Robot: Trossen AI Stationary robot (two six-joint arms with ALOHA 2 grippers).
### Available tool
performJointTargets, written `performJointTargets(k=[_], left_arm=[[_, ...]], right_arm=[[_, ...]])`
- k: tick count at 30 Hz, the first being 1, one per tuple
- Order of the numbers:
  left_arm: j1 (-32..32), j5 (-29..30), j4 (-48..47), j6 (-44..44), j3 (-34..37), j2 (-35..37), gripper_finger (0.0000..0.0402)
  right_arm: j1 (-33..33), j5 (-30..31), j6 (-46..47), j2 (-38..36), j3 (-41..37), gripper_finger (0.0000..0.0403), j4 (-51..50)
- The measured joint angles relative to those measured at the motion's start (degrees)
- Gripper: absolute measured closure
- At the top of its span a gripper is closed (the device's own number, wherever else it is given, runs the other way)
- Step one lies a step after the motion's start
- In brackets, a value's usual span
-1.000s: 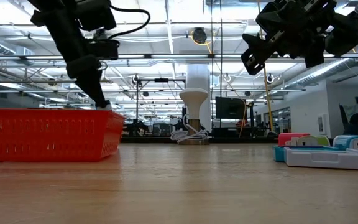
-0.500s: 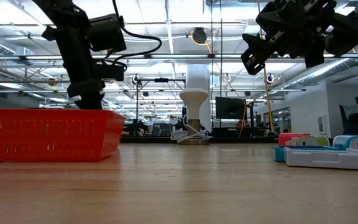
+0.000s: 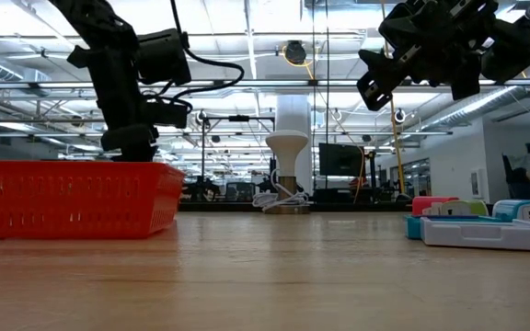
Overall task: Pick & Place Office items
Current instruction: Put the black charger adapter into the top red basket, then put the pink charger adapter into the top red basket
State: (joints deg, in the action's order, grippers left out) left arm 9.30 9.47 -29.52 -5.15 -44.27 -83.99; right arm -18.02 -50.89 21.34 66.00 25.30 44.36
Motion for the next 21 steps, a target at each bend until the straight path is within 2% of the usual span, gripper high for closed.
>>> performJointTargets(k=[5, 9, 14, 21], left_arm=[[0.0, 0.0, -0.2, 0.0, 0.0, 0.0, 0.0149], [0.0, -0.2, -0.4, 0.0, -0.1, 0.8, 0.0101], [0.0, -0.5, -0.9, 0.5, -1.2, 4.0, 0.0067], [0.0, -0.6, -0.6, 2.1, -4.4, 12.1, 0.0045]], right_arm=[[0.0, 0.0, 0.0, 0.0, 0.0, 0.0222, 0.0], [0.0, 0.0, 0.0, 0.0, 0.0, 0.0221, 0.0], [0.0, 0.0, 0.0, 0.0, 0.0, 0.0224, 0.4], [0.0, 0.0, 0.0, 0.0, 0.0, 0.0221, 0.8]])
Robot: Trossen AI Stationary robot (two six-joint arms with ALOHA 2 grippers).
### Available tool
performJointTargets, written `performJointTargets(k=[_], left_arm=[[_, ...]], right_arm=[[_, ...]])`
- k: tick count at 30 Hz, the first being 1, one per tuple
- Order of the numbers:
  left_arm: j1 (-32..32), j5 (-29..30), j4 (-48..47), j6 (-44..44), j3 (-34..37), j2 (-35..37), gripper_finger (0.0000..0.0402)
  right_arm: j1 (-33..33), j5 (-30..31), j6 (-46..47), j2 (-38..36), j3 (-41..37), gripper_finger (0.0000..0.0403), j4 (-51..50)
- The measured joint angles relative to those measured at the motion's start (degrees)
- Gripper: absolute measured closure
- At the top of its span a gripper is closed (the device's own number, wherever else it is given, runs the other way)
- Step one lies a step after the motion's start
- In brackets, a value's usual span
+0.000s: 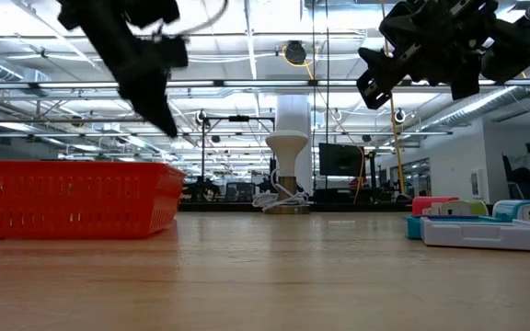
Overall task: Pick & Place Office items
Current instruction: Put the pink charger adapter into the top red basket
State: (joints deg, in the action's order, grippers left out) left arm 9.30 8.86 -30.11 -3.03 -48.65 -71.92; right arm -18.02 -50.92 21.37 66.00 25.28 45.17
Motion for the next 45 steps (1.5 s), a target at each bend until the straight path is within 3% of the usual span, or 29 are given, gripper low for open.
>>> performJointTargets(k=[8, 16, 21, 23, 26, 30, 33, 38, 45], left_arm=[[0.0, -0.3, 8.1, 3.0, -0.6, 12.0, 0.0045], [0.0, -7.4, 17.4, 7.1, -0.6, 18.7, 0.0050], [0.0, -7.9, 18.1, 6.4, -0.5, 17.0, 0.0050], [0.0, -7.9, 17.7, 6.4, -0.5, 15.3, 0.0050], [0.0, -7.9, 18.2, 6.8, -0.5, 12.7, 0.0050], [0.0, -7.0, 18.3, 7.5, -0.5, 9.2, 0.0050], [0.0, -7.0, 20.1, 7.4, -0.5, 7.5, 0.0050], [0.0, -6.9, 21.5, 7.3, -0.5, 6.2, 0.0050], [0.0, -6.9, 21.9, 7.3, -0.5, 6.2, 0.0050]], right_arm=[[0.0, 0.0, 0.0, 0.0, 0.0, 0.0220, -0.2], [0.5, 0.1, 0.2, 0.0, 0.0, 0.0220, 3.8], [5.2, 9.7, 4.7, 0.0, 0.0, 0.0220, 4.3], [8.3, 13.5, 3.1, 0.0, 0.6, 0.0220, -0.5], [13.0, 21.8, -0.4, 0.0, 4.3, 0.0219, -16.4], [19.0, 43.9, -8.2, 0.6, 12.5, 0.0208, -46.8], [21.9, 57.2, -7.8, 1.7, 16.5, 0.0192, -63.4], [22.7, 58.3, 1.5, 2.3, 16.6, 0.0169, -69.9], [22.6, 58.1, 4.5, 6.0, 15.2, 0.0161, -69.8]])
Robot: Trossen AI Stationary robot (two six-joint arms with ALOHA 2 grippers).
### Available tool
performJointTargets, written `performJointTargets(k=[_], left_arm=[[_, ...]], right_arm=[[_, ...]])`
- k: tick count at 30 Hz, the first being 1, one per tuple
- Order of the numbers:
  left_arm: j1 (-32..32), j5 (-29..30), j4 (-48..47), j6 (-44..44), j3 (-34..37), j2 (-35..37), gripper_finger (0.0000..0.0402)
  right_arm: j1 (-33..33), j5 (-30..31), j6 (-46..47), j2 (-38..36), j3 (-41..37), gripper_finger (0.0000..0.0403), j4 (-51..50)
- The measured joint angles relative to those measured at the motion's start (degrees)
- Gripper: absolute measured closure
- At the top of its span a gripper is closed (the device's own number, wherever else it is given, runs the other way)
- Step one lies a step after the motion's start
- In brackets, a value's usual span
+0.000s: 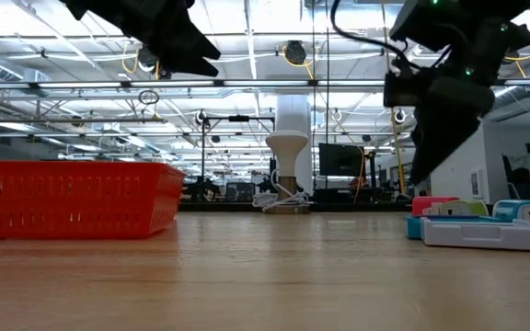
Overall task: Pick & Place Office items
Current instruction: Put the pink charger adapter into the top red basket
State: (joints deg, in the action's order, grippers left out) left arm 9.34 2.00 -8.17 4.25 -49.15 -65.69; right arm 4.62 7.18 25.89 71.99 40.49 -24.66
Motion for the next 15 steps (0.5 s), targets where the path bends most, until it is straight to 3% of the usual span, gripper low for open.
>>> performJointTargets(k=[6, 15], left_arm=[[0.0, 0.0, 1.2, 0.5, 0.0, 0.0, 0.0050], [0.0, 0.1, 1.5, 1.0, 0.0, 0.0, 0.0050]], right_arm=[[0.0, -6.0, 0.1, 5.1, 0.0, 0.0164, 0.9], [-1.9, -6.0, 0.4, 9.7, 0.0, 0.0180, 3.4]])
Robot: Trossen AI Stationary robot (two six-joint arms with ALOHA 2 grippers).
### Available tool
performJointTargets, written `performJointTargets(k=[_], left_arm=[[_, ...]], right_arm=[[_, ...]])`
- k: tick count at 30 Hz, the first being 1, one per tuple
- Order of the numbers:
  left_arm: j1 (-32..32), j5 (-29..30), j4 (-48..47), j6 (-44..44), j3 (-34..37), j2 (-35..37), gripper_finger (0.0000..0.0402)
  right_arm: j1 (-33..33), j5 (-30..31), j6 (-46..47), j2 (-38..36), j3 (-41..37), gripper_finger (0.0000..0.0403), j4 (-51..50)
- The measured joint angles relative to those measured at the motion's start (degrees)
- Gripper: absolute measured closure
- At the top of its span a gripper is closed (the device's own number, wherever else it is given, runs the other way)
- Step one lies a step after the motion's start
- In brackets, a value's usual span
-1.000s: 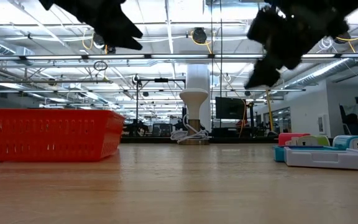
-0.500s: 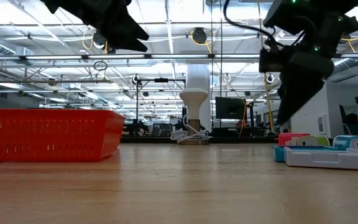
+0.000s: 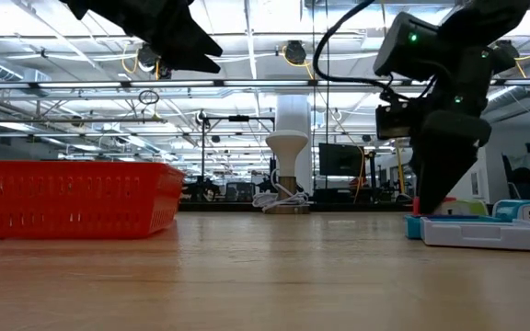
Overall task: Pick & Place Office items
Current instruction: Put the pink charger adapter into the top red basket
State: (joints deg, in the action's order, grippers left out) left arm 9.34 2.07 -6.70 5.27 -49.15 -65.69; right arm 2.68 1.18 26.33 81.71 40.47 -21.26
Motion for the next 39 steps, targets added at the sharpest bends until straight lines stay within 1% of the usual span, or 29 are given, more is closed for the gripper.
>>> performJointTargets(k=[4, 9, 15, 20, 25, 32, 36, 39], left_arm=[[0.0, 0.0, 0.0, 0.0, 0.0, 0.0, 0.0050], [0.0, 0.0, 0.3, -0.5, 0.0, 0.0, 0.0050], [0.0, 0.0, 2.4, -4.5, 0.0, 0.0, 0.0050], [-0.1, -0.5, 4.3, -5.8, 0.0, 0.0, 0.0050], [-0.1, -0.5, 4.5, -5.9, 0.0, 0.0, 0.0050], [-0.8, -1.0, 4.4, -7.5, 0.0, 0.0, 0.0050], [-1.9, -1.1, 5.4, -8.5, 0.0, -1.8, 0.0050], [-3.0, -1.2, 9.3, -8.5, 0.0, -4.6, 0.0050]], right_arm=[[-1.5, -0.1, -0.4, 0.5, 0.0, 0.0206, 0.0], [-2.7, -1.5, -3.4, 0.5, 0.0, 0.0251, 0.0], [-3.7, -1.4, -7.6, -2.3, 0.1, 0.0251, 0.6], [-4.1, -1.3, -10.9, -6.8, 0.1, 0.0251, 5.5], [-4.1, -1.3, -14.9, -10.3, 0.1, 0.0251, 12.4], [-4.1, -1.3, -20.7, -10.8, 0.2, 0.0251, 21.0], [-4.1, -1.3, -25.2, -10.8, 0.2, 0.0251, 27.8], [-4.1, -1.3, -28.8, -10.8, 0.2, 0.0251, 33.6]])
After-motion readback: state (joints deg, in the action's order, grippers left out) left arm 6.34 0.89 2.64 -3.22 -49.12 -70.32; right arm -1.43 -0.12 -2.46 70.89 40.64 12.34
